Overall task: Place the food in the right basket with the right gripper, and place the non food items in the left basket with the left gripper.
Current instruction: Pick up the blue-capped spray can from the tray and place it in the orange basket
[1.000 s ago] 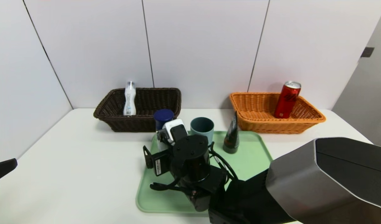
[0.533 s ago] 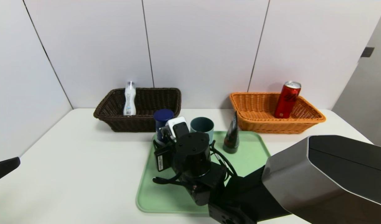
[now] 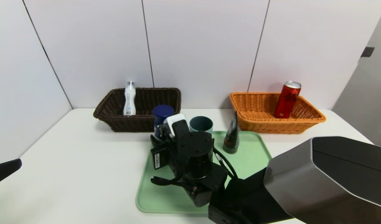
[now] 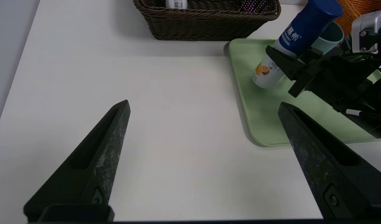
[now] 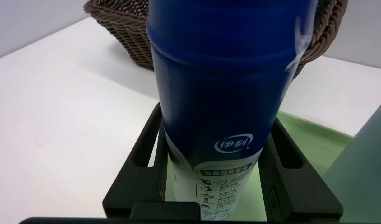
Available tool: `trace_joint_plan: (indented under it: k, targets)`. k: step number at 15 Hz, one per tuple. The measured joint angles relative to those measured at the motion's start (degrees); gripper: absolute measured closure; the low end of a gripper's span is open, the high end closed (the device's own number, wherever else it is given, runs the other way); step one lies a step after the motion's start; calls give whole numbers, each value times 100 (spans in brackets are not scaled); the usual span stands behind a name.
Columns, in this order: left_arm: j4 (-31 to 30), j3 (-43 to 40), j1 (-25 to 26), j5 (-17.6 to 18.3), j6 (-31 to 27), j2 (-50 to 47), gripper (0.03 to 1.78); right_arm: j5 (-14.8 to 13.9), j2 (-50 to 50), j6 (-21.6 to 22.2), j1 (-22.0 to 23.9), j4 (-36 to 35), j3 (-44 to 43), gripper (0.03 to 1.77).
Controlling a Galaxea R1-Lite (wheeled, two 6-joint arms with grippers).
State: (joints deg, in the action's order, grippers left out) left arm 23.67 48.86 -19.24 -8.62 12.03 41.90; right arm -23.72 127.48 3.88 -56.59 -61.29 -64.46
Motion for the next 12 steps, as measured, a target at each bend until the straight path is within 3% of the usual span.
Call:
trace_joint_plan:
  k: [8, 12]
  targets:
    - [11, -90, 0, -2, 1, -32, 12, 33, -1150, -41, -358, 1000, -116, 100]
    - [2, -129, -9, 9, 1, -26, 12, 138, -1885, -74, 212, 2389, -1178, 100]
